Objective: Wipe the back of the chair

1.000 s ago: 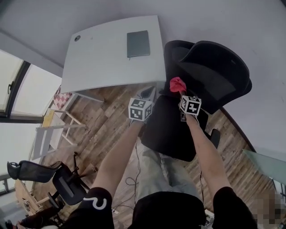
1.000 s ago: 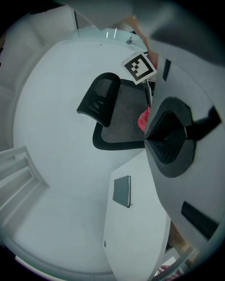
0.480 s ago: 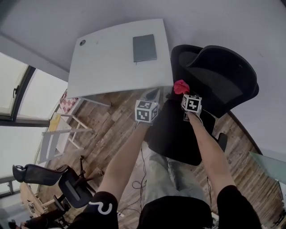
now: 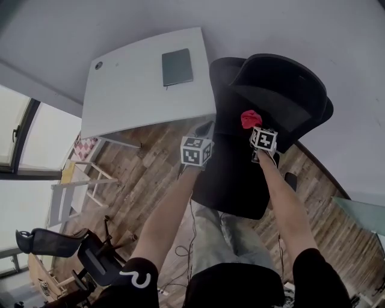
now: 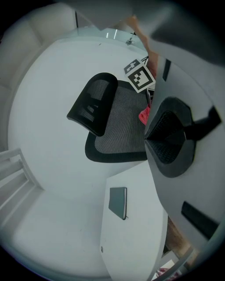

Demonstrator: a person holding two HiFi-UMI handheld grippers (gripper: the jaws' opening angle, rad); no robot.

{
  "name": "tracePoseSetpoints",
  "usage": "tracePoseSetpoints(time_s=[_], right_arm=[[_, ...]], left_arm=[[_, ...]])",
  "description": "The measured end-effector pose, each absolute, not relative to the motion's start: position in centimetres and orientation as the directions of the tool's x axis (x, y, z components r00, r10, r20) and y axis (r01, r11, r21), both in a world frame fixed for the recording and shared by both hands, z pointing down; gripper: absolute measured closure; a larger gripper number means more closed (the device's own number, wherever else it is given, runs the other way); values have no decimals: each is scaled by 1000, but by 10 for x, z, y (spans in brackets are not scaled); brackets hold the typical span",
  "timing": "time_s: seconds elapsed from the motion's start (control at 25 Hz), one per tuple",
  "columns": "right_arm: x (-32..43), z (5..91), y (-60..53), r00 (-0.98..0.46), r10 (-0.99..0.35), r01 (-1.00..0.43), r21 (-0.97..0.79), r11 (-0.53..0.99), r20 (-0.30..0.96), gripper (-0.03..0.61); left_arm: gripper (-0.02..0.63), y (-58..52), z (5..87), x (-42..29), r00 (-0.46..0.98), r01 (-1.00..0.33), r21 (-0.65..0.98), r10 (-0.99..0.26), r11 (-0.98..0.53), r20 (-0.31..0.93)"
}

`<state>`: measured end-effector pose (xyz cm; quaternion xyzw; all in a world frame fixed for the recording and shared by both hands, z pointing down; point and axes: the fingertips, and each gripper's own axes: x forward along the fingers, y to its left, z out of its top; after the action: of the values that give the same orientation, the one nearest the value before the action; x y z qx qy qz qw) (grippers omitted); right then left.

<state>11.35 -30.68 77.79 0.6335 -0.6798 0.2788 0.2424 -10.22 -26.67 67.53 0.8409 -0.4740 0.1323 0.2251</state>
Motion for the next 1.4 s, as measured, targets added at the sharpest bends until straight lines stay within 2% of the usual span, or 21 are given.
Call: tracePoseSetpoints(time_s=[0.68, 0.96, 1.16, 1.4], right_arm=[[296, 770, -250, 107, -723, -984, -32, -176, 682, 511], [341, 774, -222, 149, -710, -976, -13, -217, 689, 511], [305, 778, -207, 21, -735, -994, -65, -89, 678, 509], [210, 795, -214, -152, -717, -988, -87, 127, 680, 508]], left_arm=[[588, -240, 672, 3, 592, -803, 250, -680, -541, 433], [588, -237, 673, 30, 614, -785, 253, -660, -565, 433], [588, -235, 678, 32, 615, -785, 260, -655, -563, 439], [588, -234, 690, 12, 597, -801, 276, -671, -532, 440]])
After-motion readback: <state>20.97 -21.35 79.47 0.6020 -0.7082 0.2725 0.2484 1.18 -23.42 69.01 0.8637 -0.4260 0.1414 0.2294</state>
